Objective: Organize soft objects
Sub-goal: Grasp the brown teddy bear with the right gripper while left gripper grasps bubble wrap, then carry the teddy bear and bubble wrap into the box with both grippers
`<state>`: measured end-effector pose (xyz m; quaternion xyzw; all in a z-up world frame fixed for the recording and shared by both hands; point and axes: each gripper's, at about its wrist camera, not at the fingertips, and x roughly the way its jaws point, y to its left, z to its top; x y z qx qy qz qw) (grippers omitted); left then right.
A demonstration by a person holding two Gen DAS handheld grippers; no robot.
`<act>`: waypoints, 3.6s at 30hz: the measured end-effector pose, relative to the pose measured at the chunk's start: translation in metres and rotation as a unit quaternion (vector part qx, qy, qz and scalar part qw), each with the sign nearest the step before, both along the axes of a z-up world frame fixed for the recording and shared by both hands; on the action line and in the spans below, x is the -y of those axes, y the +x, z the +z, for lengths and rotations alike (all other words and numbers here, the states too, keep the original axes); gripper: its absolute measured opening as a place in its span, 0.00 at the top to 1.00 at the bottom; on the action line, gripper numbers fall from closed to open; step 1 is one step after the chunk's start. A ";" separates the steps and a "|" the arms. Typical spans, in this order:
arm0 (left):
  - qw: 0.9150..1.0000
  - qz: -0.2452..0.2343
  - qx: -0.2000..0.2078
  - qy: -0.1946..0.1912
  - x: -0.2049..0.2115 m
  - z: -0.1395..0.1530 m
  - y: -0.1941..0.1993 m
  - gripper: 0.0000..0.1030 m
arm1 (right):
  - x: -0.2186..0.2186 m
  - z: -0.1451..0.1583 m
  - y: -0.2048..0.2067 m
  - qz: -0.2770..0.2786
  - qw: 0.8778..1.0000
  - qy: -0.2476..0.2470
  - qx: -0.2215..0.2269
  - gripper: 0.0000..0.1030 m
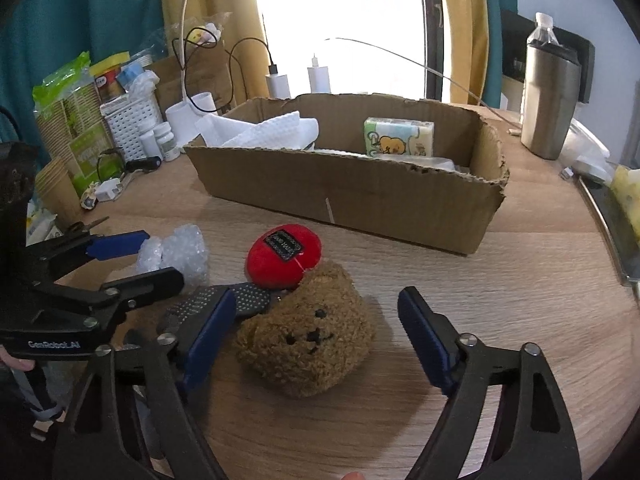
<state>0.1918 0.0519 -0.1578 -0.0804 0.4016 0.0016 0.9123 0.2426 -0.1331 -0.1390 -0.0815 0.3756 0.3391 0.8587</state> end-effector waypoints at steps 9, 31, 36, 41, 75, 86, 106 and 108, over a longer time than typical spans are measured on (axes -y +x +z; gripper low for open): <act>1.000 -0.005 -0.008 -0.001 -0.003 -0.004 0.006 0.27 | -0.009 -0.005 0.000 0.020 1.000 -0.020 -0.014 0.41; 0.999 -0.034 0.019 -0.018 0.000 0.016 -0.012 0.51 | 0.011 0.024 -0.013 0.008 1.000 -0.012 0.026 0.56; 0.999 -0.028 0.032 -0.021 -0.001 0.029 -0.021 0.51 | 0.013 0.040 -0.014 0.010 0.999 -0.006 0.042 0.56; 0.998 -0.030 0.048 -0.025 0.002 0.046 -0.023 0.51 | 0.017 0.051 -0.010 0.009 0.999 0.003 0.052 0.56; 0.993 0.015 0.119 0.011 -0.029 0.093 0.048 0.51 | 0.008 0.084 0.059 0.016 0.995 0.065 0.072 0.56; 0.992 0.011 0.120 0.022 -0.029 0.086 0.086 0.51 | -0.018 0.083 0.079 0.044 0.994 0.072 0.072 0.56; 0.997 0.020 0.079 0.014 -0.040 0.047 0.131 0.49 | -0.054 0.057 0.112 0.070 0.995 0.061 0.045 0.55; 0.997 0.016 0.074 0.012 -0.040 0.045 0.132 0.48 | -0.057 0.055 0.113 0.071 0.995 0.058 0.042 0.55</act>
